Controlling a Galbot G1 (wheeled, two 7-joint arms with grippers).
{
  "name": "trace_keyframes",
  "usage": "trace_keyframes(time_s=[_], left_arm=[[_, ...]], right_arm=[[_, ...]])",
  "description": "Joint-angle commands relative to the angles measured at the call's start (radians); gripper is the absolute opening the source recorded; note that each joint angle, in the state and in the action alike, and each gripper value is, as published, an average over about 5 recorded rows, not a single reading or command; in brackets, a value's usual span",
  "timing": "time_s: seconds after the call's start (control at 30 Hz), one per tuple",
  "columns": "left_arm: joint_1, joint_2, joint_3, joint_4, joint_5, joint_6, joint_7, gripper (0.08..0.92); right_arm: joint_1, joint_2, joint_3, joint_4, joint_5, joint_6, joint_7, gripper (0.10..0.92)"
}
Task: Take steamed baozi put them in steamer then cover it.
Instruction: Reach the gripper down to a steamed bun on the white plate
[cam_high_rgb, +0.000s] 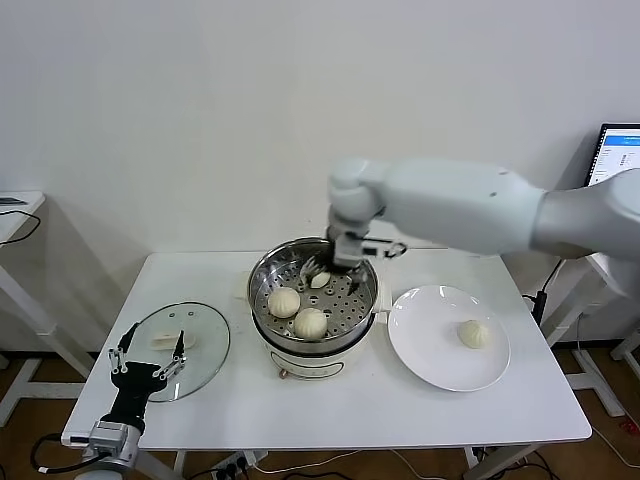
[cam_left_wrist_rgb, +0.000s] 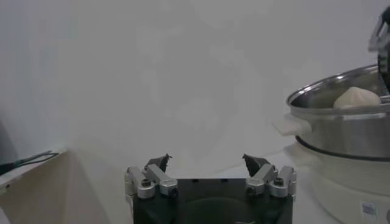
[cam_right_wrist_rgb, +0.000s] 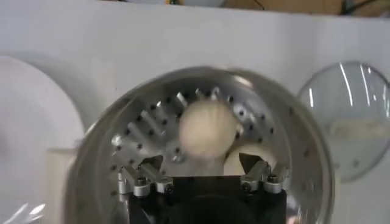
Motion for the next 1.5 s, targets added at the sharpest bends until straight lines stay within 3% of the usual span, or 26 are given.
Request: trace_keyframes(time_s=[0.03, 0.2, 0.43, 0.67, 1.5], left_arm=[[0.003, 0.003, 0.011, -0.007, 0.006, 0.0, -0.002, 0.823], [0.001, 0.004, 0.021, -0.011, 0.009, 0.0, -0.005, 0.823], [0.0, 0.002, 0.043, -0.026, 0.017, 0.002, -0.012, 0.823], [0.002, 0.0, 0.052, -0.028, 0.022, 0.003, -0.016, 0.823], [-0.008, -0.004, 0.052, 0.002, 0.028, 0.001, -0.017, 0.823]], right_arm=[[0.038, -0.349, 0.016, -0.02, 0.209, -0.33, -0.097, 0.823], [-0.07, -0.472, 0.065, -0.044, 0.154, -0.46, -0.112, 0.823], [-0.32, -0.547, 0.272, -0.069, -0.05, -0.583, -0.146, 0.823], [-0.534, -0.514, 0.46, -0.155, -0.185, -0.598, -0.155, 0.823], [-0.734, -0.357, 0.675, -0.348, -0.294, -0.553, -0.03, 0.823]])
